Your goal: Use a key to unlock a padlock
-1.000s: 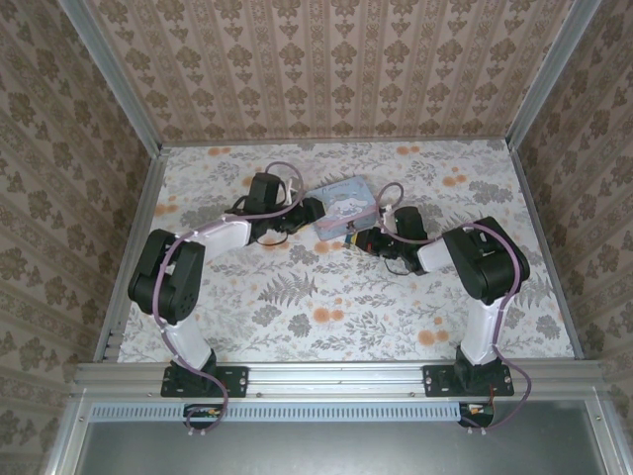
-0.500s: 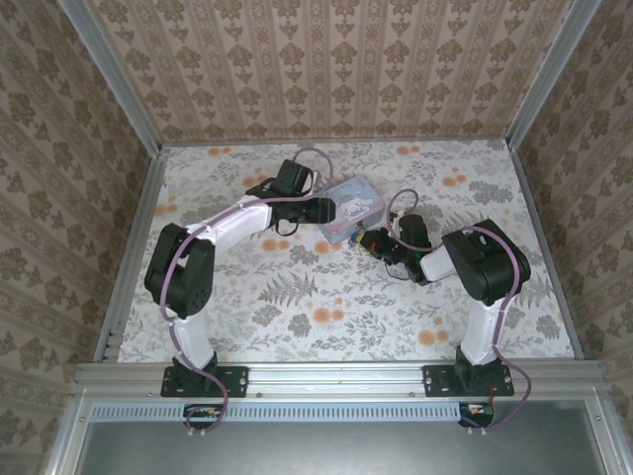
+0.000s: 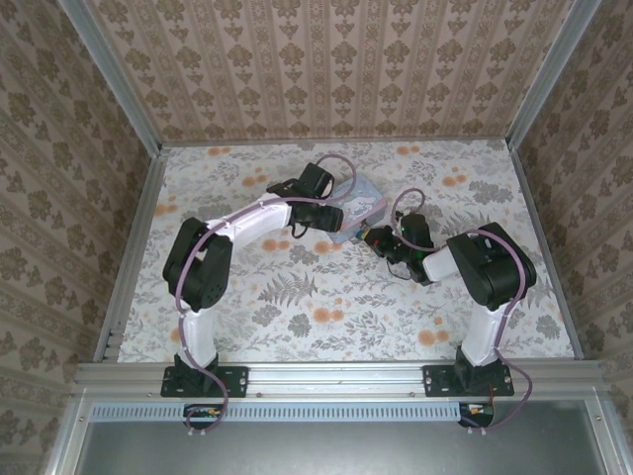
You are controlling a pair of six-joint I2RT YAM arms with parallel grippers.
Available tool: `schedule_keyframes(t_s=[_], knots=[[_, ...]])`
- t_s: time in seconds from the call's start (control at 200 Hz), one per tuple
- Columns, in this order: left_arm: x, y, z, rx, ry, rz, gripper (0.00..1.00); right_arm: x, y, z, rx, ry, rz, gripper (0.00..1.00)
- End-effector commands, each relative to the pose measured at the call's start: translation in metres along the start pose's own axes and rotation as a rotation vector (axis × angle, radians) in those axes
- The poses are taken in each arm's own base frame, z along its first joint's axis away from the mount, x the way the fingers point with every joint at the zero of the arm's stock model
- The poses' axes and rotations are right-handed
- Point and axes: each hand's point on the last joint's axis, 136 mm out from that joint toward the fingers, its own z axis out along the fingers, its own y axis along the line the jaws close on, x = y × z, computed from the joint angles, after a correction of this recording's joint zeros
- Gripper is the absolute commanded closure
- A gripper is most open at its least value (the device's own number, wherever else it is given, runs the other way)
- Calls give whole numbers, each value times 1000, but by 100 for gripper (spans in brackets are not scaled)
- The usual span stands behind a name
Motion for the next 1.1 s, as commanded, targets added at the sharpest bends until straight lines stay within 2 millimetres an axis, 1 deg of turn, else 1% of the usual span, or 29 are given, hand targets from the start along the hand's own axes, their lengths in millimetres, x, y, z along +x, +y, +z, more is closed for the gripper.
schedule_keyframes(t_s=[0.0, 0.225, 0.395, 0.49, 0.62, 0.75, 0.84, 0.965, 1.095], knots=[[32, 15, 21, -74, 122, 43, 33, -20, -1, -4, 26, -65, 32, 100], [40, 15, 29, -75, 152, 48, 35, -43, -1, -3, 36, -105, 44, 100], [43, 15, 34, -76, 168, 49, 35, -58, -3, -2, 27, -149, 87, 100], [44, 14, 35, -76, 171, 48, 35, -63, -5, -1, 24, -161, 105, 100], [43, 13, 35, -69, 175, 46, 35, -63, -5, -7, 24, -157, 98, 100], [33, 5, 30, -37, 159, 40, 33, -50, 4, -23, 2, -126, 66, 100], [18, -2, 21, -4, 126, 32, 30, -36, 11, -36, -14, -83, 44, 100], [-5, -13, 5, 73, 75, -4, 27, -9, 19, -55, -31, -4, 5, 100], [-29, -21, -17, 138, 8, -41, 23, 26, 29, -65, -43, 94, -47, 100]])
